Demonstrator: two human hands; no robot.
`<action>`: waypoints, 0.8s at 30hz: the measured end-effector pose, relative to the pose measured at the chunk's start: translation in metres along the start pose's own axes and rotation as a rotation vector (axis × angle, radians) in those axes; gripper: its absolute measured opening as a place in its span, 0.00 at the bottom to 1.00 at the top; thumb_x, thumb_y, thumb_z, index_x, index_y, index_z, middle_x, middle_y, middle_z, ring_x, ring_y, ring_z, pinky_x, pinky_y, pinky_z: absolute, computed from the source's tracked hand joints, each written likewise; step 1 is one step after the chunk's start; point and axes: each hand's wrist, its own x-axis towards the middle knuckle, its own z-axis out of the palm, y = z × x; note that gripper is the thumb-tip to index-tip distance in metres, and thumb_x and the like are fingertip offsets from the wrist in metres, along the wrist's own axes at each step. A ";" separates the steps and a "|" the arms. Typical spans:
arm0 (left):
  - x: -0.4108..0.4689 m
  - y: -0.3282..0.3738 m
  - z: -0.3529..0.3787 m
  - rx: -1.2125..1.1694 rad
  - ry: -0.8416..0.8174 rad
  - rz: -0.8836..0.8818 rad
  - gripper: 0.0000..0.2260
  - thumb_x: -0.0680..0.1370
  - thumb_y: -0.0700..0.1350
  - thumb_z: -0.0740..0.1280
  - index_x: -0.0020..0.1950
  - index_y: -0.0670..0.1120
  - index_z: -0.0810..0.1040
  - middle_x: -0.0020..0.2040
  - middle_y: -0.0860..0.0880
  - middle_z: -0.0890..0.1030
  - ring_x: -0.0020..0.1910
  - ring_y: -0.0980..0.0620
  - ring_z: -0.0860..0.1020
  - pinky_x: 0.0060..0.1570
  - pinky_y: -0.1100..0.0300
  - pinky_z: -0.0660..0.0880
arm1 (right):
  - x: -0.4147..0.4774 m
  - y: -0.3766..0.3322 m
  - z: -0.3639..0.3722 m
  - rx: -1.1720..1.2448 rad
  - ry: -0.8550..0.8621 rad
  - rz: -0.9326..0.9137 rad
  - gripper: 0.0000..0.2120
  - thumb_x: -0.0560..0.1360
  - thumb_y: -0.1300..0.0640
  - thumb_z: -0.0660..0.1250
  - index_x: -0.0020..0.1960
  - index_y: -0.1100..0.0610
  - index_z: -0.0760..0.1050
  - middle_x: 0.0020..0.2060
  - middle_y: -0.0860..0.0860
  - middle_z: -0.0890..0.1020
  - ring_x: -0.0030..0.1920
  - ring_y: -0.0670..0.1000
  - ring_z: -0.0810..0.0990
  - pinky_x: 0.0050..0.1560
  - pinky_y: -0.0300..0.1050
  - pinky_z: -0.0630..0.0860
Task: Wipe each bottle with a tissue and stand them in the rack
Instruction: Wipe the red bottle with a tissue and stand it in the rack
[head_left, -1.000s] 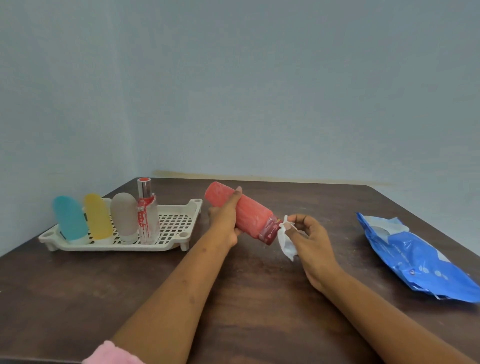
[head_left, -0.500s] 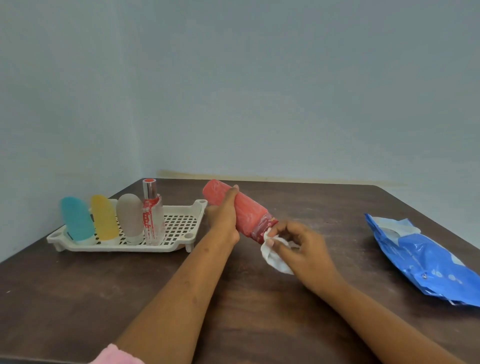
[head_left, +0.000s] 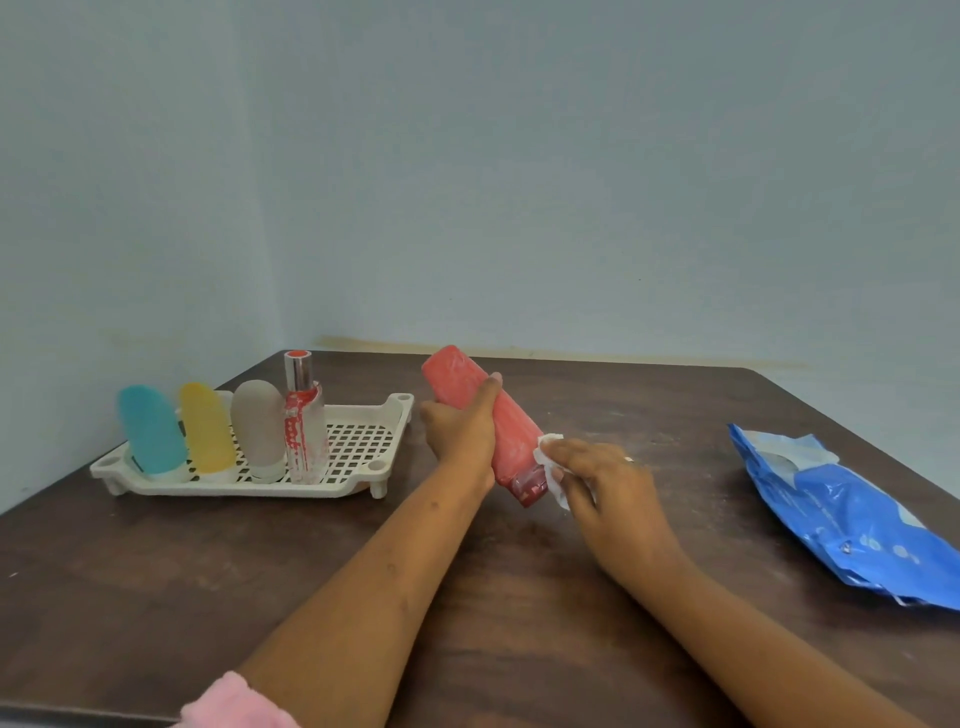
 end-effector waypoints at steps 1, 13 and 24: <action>0.001 0.000 -0.001 0.000 0.021 -0.006 0.26 0.71 0.52 0.76 0.61 0.44 0.68 0.54 0.45 0.79 0.48 0.48 0.79 0.49 0.50 0.79 | 0.000 0.001 0.002 -0.047 -0.012 -0.044 0.13 0.74 0.64 0.63 0.56 0.57 0.81 0.53 0.45 0.81 0.55 0.39 0.74 0.57 0.19 0.58; 0.000 0.004 0.000 -0.022 0.083 -0.074 0.31 0.72 0.55 0.74 0.68 0.43 0.66 0.59 0.44 0.77 0.50 0.48 0.77 0.49 0.55 0.75 | -0.006 -0.008 0.017 -0.536 -0.146 -0.477 0.16 0.72 0.55 0.56 0.43 0.48 0.82 0.43 0.41 0.82 0.53 0.49 0.77 0.59 0.46 0.63; 0.008 0.006 -0.004 -0.165 0.059 -0.142 0.33 0.70 0.53 0.76 0.69 0.43 0.66 0.58 0.43 0.78 0.52 0.46 0.80 0.54 0.48 0.79 | 0.004 -0.007 0.006 -0.363 -0.012 -0.394 0.15 0.75 0.60 0.58 0.55 0.59 0.80 0.53 0.51 0.82 0.54 0.52 0.79 0.59 0.43 0.72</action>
